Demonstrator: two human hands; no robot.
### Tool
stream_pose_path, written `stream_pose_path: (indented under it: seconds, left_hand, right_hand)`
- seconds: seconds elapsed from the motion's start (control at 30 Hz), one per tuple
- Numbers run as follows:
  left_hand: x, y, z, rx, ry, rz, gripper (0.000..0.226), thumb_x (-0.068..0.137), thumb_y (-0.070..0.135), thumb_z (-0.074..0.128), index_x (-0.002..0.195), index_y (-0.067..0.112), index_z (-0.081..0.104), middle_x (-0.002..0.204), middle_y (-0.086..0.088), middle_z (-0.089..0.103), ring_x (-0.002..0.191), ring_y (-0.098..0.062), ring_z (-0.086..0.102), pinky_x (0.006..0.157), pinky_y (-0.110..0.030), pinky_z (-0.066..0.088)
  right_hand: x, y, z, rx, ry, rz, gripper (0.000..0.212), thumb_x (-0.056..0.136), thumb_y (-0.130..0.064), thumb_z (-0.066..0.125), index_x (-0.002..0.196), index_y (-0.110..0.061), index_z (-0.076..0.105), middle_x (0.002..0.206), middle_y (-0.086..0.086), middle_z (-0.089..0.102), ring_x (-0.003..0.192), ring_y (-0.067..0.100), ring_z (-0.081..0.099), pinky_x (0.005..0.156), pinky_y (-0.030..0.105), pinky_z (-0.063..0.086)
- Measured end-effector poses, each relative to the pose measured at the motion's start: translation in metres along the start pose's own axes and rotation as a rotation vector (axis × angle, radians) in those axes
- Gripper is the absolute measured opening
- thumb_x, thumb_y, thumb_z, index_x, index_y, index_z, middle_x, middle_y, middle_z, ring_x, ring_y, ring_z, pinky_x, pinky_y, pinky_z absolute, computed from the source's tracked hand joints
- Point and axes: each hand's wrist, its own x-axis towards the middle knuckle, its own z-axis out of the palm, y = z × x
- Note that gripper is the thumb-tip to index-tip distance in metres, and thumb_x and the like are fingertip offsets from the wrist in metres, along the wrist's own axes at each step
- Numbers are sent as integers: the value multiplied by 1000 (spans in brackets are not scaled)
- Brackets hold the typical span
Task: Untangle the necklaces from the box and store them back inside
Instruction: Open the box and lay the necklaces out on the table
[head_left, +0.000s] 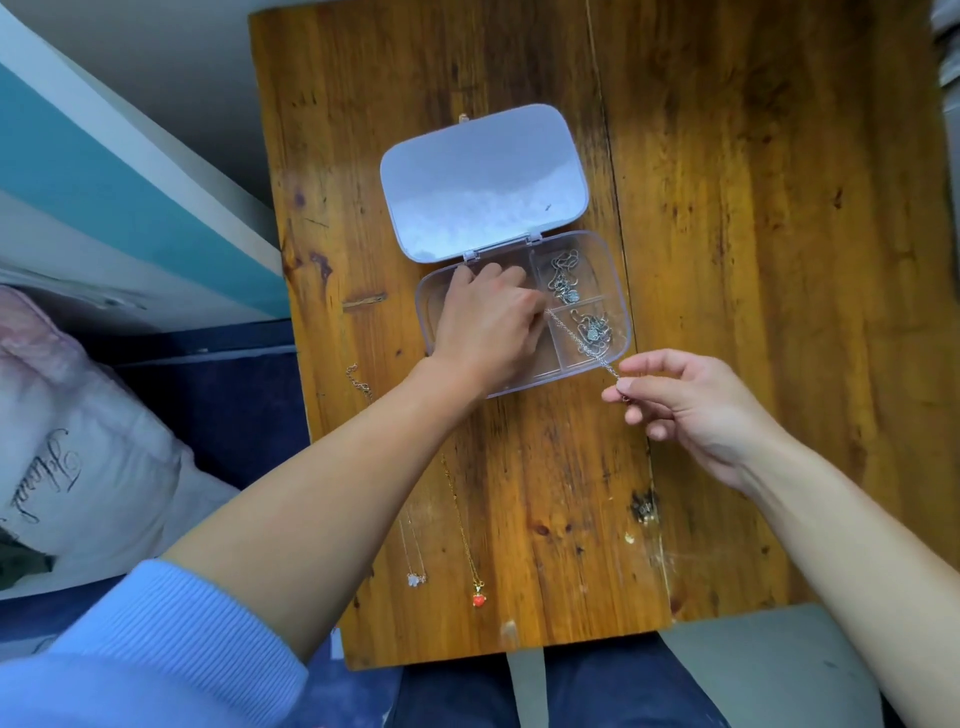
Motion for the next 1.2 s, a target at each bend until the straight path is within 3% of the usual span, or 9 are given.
stream_pose_path:
  seconds: [0.1,0.27,0.43,0.53,0.63,0.87,0.97,1.1,1.2]
  left_hand:
    - [-2,-2,-1,-7,23,0,30,94,34,48,80,15,67,78,2,42,84,-28,53,66,-34,21]
    - [-3,5,-6,-155,135,-43,26,88,22,57,68,7,65,73,-9,56,73,-30,55,60,-36,33]
    - [-6,10,-19,-861,211,-462,7,73,12,69,67,10,70,72,-7,73,68,-13,65,68,-32,55]
    - [-13,8,-24,-1452,109,-654,16,81,0,61,67,6,57,82,-17,75,78,-22,73,76,-34,61]
    - [-19,7,-27,-1758,43,-735,18,86,-5,48,73,7,46,76,-16,74,71,-29,73,65,-32,61]
    - [-34,4,-35,-1408,49,-721,15,90,-2,44,81,10,43,67,-10,65,40,-14,53,36,-21,39]
    - [-41,0,-41,-1208,-35,-622,7,92,7,54,86,7,54,62,-6,64,38,-9,44,39,-20,34]
    - [-54,-18,-53,-996,-173,-478,13,88,15,68,89,2,69,65,-5,63,50,-3,50,51,-14,41]
    - [-65,-35,-61,-839,-228,-429,12,90,18,66,91,8,74,76,-5,69,64,-8,56,64,-24,47]
  right_hand:
    - [0,7,-3,5,29,18,17,84,-4,70,100,-7,65,84,14,76,52,10,60,37,16,39]
    - [1,13,-2,-12,46,15,7,83,-8,71,90,-5,72,82,12,77,56,10,64,40,16,41]
    - [-3,8,-3,98,33,-17,14,69,-17,78,79,-8,75,77,9,75,59,10,64,41,15,42]
    - [-5,4,-1,191,-10,-20,23,62,-21,79,80,-9,73,72,5,72,58,9,63,42,16,43]
    - [-7,0,3,254,-46,-20,19,62,-20,79,77,-11,73,70,3,71,60,9,64,43,16,44]
    - [-10,-7,20,151,-40,-81,18,62,-24,77,75,-13,70,63,-3,68,57,7,63,42,14,42]
    - [-9,-9,23,184,-19,-74,21,65,-23,76,82,-12,70,62,-4,65,55,6,59,42,15,42]
    - [-8,-9,16,263,40,-76,22,68,-22,75,87,-10,74,65,-4,63,55,7,55,42,16,41]
    - [-9,-4,11,314,56,-58,18,70,-23,75,83,-11,73,64,-3,60,54,8,53,41,17,40]
